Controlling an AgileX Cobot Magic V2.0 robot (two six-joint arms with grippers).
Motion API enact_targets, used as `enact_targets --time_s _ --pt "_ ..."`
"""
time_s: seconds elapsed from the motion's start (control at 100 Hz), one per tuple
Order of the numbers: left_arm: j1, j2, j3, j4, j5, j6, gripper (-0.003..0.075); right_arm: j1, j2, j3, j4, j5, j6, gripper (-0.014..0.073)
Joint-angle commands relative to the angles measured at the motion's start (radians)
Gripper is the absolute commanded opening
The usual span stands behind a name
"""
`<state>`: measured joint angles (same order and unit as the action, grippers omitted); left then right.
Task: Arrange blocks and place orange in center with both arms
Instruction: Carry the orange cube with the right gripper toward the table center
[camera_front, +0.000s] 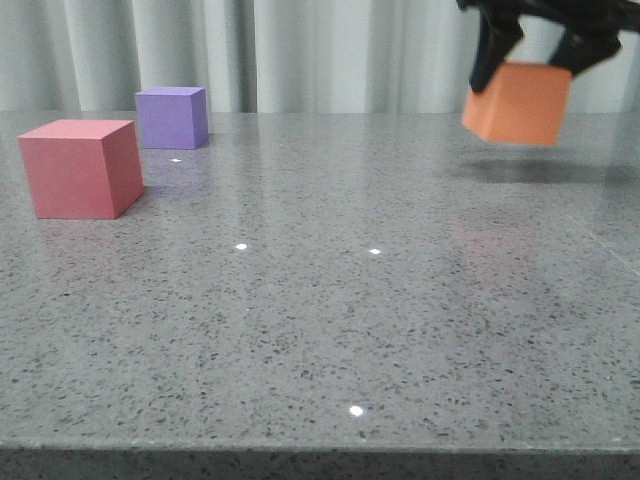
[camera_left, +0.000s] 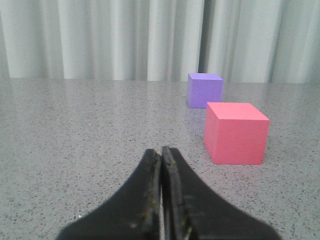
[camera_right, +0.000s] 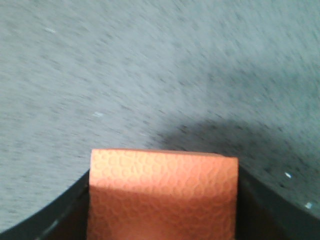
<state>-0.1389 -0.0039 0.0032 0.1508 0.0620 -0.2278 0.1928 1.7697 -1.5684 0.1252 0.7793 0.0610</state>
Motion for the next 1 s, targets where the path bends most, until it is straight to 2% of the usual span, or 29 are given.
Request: enact_targets --time_s 0.0,0.15,0.49,0.67,0.92,0.99 --pt "-0.001 -0.036 0.041 -0.007 -0.074 -0.003 -0.002 0.042 -0.058 -0.078 0.024 -0.031 -0.004 0.03" --pt "-0.001 -0.036 0.041 -0.007 -0.074 -0.003 -0.002 0.127 -0.016 -0.167 0.024 -0.04 0.021 0.03" --pt "-0.001 -0.036 0.041 -0.007 -0.074 -0.003 -0.002 0.277 0.179 -0.392 0.01 -0.031 0.169 0.03" --pt "-0.001 -0.036 0.041 -0.007 -0.074 -0.003 -0.002 0.306 0.257 -0.458 -0.001 -0.031 0.212 0.03" --pt "-0.001 -0.036 0.041 -0.007 -0.074 -0.003 -0.002 0.311 0.281 -0.469 -0.004 -0.019 0.225 0.03" --pt "-0.001 -0.036 0.041 -0.007 -0.074 -0.003 -0.002 0.311 0.281 -0.469 -0.004 -0.014 0.225 0.0325"
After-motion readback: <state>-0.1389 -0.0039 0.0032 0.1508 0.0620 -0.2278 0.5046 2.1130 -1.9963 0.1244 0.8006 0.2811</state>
